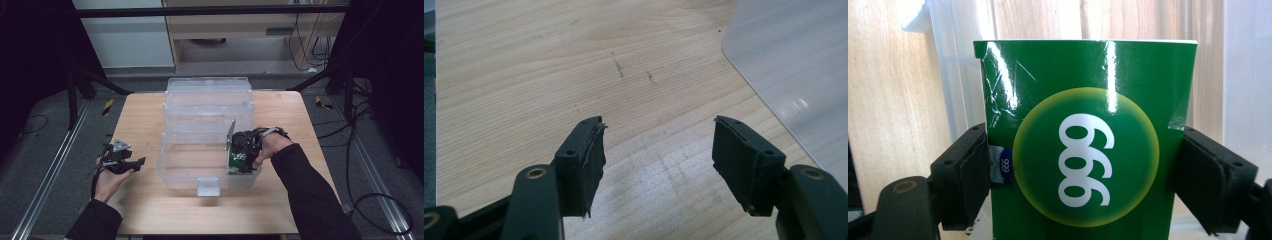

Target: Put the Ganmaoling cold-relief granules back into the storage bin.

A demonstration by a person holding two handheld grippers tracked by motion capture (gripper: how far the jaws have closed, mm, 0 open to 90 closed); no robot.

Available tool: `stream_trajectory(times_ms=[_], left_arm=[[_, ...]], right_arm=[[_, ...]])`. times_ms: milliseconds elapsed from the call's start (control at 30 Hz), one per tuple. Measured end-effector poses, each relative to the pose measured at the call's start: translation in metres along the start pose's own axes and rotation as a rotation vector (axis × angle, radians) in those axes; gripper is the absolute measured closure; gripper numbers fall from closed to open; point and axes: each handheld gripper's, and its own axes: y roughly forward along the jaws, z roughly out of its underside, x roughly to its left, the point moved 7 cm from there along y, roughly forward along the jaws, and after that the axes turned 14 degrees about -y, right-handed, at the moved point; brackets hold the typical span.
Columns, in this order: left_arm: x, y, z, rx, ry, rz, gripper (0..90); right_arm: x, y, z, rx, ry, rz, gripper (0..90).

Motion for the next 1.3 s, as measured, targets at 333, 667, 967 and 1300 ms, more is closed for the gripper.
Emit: stream_trajectory(times_ms=[333,667,967,1300], left_arm=[[-0.001,0.001,0.001,0.008,0.005,-0.002,36.9],[-0.001,0.002,0.001,0.007,0.007,-0.002,36.9],[-0.002,0.003,0.002,0.01,0.012,-0.003,37.0],[-0.002,0.003,0.002,0.01,0.014,-0.004,37.2]], right_arm=[[0.001,-0.009,0.004,-0.001,0.027,-0.012,17.7],[0.001,0.0,0.003,0.02,0.002,-0.015,17.6],[0.002,0.002,0.004,0.007,-0.005,-0.008,17.6],[0.003,0.005,0.005,-0.007,-0.011,0.016,17.9]])
